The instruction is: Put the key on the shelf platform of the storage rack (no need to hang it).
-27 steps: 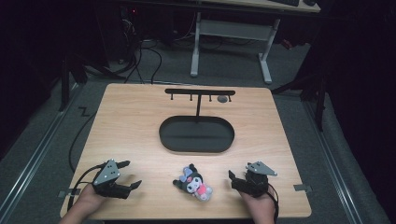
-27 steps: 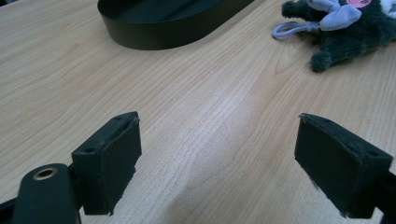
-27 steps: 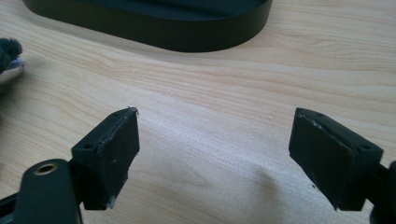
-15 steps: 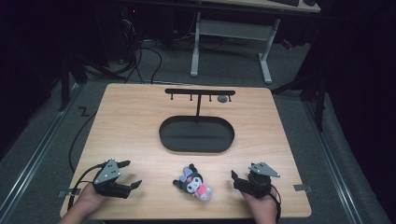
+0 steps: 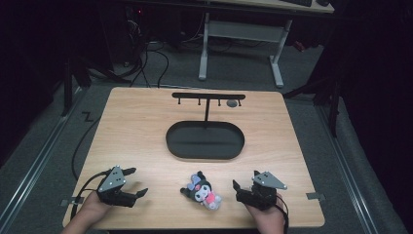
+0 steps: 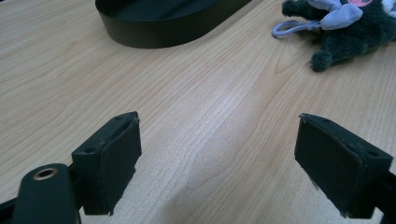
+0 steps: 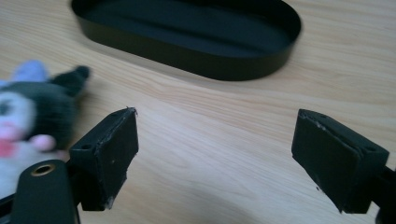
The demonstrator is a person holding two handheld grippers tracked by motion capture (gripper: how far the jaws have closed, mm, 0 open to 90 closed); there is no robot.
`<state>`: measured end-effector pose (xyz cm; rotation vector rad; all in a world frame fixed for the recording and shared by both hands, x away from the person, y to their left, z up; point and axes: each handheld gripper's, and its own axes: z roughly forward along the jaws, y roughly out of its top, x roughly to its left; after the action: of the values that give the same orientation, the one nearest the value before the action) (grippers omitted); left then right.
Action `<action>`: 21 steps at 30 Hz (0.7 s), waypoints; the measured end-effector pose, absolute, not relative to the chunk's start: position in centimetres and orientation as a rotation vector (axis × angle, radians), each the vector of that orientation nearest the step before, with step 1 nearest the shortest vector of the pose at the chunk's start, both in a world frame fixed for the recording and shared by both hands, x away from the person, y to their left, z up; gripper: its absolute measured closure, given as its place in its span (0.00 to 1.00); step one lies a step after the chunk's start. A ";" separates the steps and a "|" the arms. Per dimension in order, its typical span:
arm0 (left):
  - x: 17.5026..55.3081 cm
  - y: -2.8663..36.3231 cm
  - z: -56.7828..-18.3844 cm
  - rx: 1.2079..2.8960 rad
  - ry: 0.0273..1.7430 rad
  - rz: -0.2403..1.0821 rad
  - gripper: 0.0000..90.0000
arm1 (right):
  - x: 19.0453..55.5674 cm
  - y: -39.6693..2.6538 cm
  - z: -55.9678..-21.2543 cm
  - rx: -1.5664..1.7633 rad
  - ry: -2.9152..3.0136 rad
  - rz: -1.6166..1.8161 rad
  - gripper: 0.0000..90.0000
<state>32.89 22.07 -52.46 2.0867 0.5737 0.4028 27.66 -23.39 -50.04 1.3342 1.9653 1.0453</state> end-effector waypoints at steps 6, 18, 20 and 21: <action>32.9 22.0 -52.5 2.089 0.573 0.401 0.17 | 26.6 -20.9 -49.2 1.239 2.022 1.122 0.19; 32.9 22.0 -52.5 2.091 0.573 0.401 0.17 | 25.2 -15.8 -49.6 1.072 2.198 1.208 0.32; 32.9 22.0 -52.5 2.090 0.573 0.401 0.17 | 25.1 -15.3 -49.8 1.042 2.205 1.202 0.39; 32.9 22.0 -52.5 2.090 0.573 0.402 0.17 | 25.1 -15.1 -49.7 1.032 2.209 1.203 0.43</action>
<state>32.91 22.03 -52.47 2.0896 0.5730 0.4019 25.11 -15.14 -49.72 1.0321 2.2090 1.2031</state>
